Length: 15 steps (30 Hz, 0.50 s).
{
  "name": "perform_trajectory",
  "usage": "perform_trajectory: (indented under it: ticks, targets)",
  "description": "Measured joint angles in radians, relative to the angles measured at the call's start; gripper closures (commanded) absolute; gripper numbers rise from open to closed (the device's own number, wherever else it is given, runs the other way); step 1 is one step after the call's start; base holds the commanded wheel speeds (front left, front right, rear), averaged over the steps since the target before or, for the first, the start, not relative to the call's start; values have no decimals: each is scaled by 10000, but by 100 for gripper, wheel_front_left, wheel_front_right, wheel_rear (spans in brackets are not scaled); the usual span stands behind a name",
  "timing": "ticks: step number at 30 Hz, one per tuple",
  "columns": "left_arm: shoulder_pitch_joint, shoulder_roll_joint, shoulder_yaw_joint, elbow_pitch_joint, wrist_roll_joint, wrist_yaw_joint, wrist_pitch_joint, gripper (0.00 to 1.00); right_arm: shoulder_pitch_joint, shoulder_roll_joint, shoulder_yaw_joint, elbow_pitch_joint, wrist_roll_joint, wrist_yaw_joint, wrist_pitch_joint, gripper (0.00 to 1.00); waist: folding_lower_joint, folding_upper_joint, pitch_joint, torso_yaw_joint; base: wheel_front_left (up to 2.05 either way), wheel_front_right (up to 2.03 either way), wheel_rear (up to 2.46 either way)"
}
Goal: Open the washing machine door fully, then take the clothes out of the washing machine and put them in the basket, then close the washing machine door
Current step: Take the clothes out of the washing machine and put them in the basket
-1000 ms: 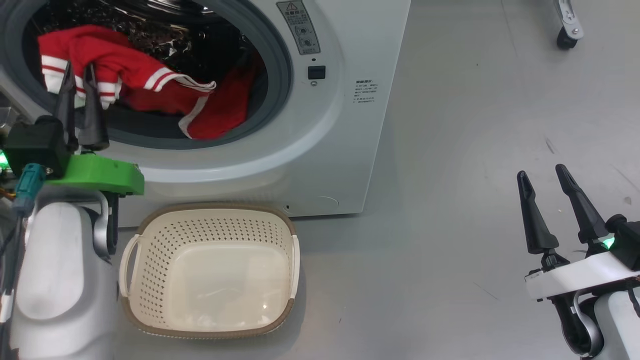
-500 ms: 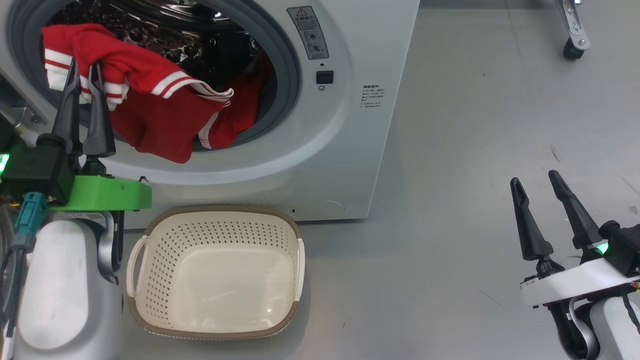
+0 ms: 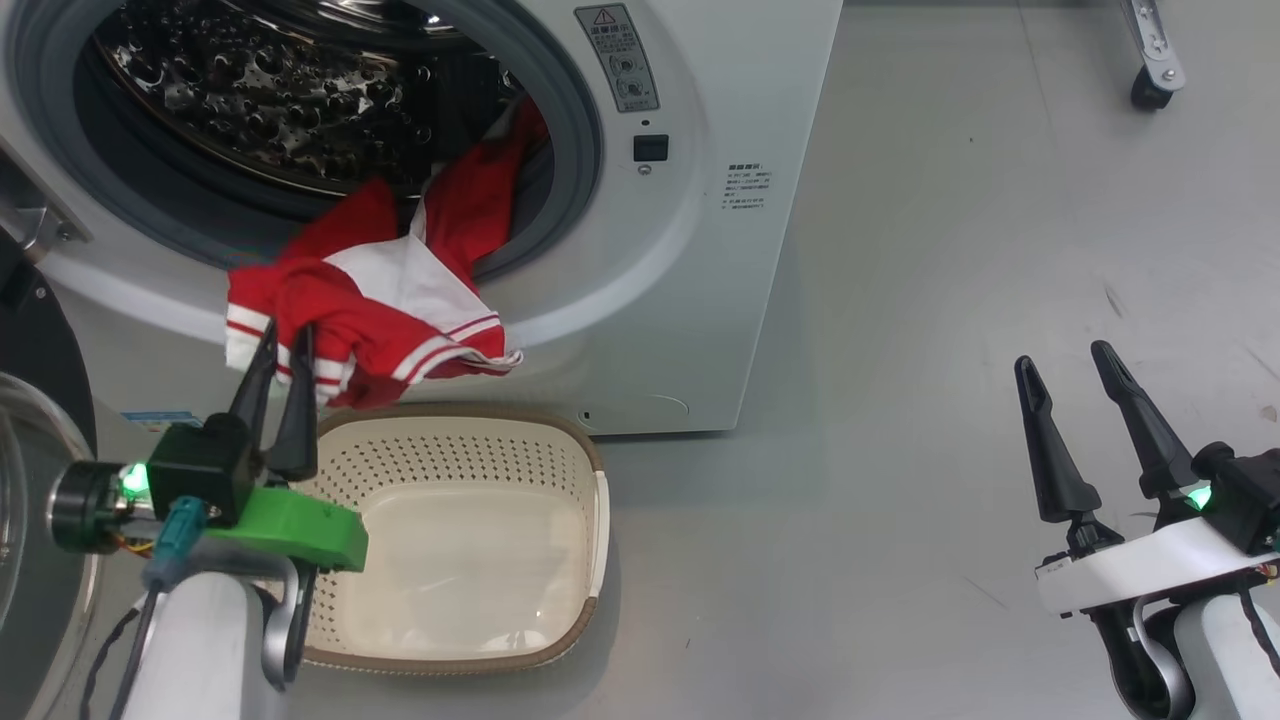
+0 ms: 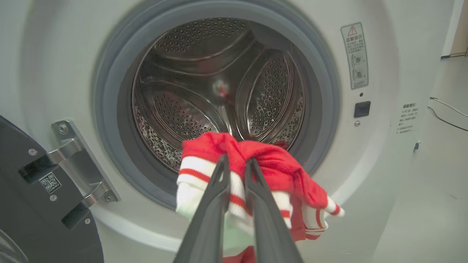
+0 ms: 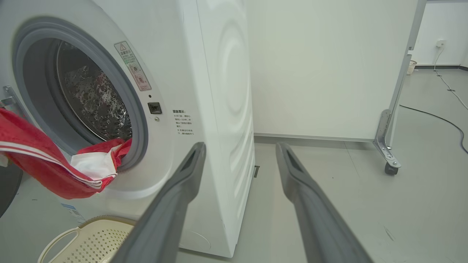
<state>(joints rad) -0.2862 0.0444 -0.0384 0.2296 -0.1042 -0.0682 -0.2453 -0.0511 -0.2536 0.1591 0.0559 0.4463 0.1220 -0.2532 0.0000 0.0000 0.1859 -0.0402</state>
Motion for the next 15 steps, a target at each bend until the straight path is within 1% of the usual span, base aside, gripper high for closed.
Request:
perform_trajectory:
  ticks: [4, 9, 15]
  targets:
    - [357, 0, -261, 451, -2, -73, 314, 100, 0, -2, 27, -15, 0, 0, 0, 0, 0, 0, 65, -23, 0, 0, 0]
    - [685, -19, -364, 922, -59, -77, 681, 100, -4, -10, 207, -88, 0, 0, 0, 0, 0, 0, 208, -111, 0, 0, 0]
    - [754, -23, -512, 1419, -169, -77, 903, 100, -22, -84, 247, -171, 0, 0, 0, 0, 0, 0, 485, -273, 0, 0, 0]
